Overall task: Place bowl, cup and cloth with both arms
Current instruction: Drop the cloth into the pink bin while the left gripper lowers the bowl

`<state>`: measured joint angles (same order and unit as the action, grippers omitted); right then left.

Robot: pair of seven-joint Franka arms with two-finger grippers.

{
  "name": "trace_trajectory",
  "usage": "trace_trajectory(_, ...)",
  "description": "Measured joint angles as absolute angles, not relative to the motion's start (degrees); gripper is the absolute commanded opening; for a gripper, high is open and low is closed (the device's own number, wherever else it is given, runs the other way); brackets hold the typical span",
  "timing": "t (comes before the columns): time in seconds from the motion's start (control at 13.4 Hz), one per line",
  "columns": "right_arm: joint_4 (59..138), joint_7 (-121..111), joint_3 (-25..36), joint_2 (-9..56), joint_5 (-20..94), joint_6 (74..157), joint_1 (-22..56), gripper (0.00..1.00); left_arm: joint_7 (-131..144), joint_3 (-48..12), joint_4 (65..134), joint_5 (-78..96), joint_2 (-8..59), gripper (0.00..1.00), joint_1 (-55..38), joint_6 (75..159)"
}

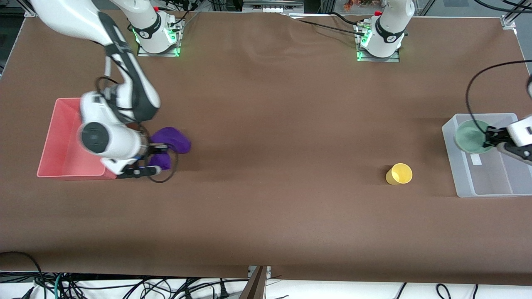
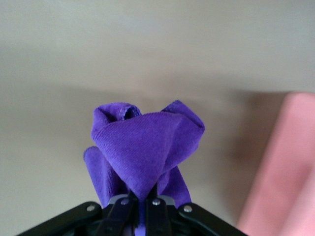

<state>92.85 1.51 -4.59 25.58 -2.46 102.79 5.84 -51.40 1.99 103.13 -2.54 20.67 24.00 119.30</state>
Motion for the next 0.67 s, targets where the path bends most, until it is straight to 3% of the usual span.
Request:
trace_trajectory(0.22,84.49,-15.23,4.84,24.72,-2.49,88.42,4.99,0.0,-58.55,1.92,96.31,1.01,30.04,0.0,29.83,120.58)
trace_trajectory(0.45,83.73,-30.56,15.19,25.15,-2.35,86.31,4.29,0.0,-63.75,1.83,91.93,5.43,39.06,0.0,32.05,126.67)
trace_trajectory(0.52,84.02,-33.76,17.61,25.59,-2.3,86.32,3.86,0.0,-64.53,1.79,91.18,6.46,41.01,0.57,32.19,128.0)
trace_trajectory(0.6,84.56,-35.88,19.11,26.06,-2.28,86.58,3.28,0.0,-64.64,1.71,90.66,6.87,42.03,0.96,32.2,128.44)
trace_trajectory(0.67,85.74,-37.33,19.73,26.5,-2.26,87.63,2.48,0.0,-64.64,1.54,90.22,6.89,42.29,1.0,32.2,128.45)
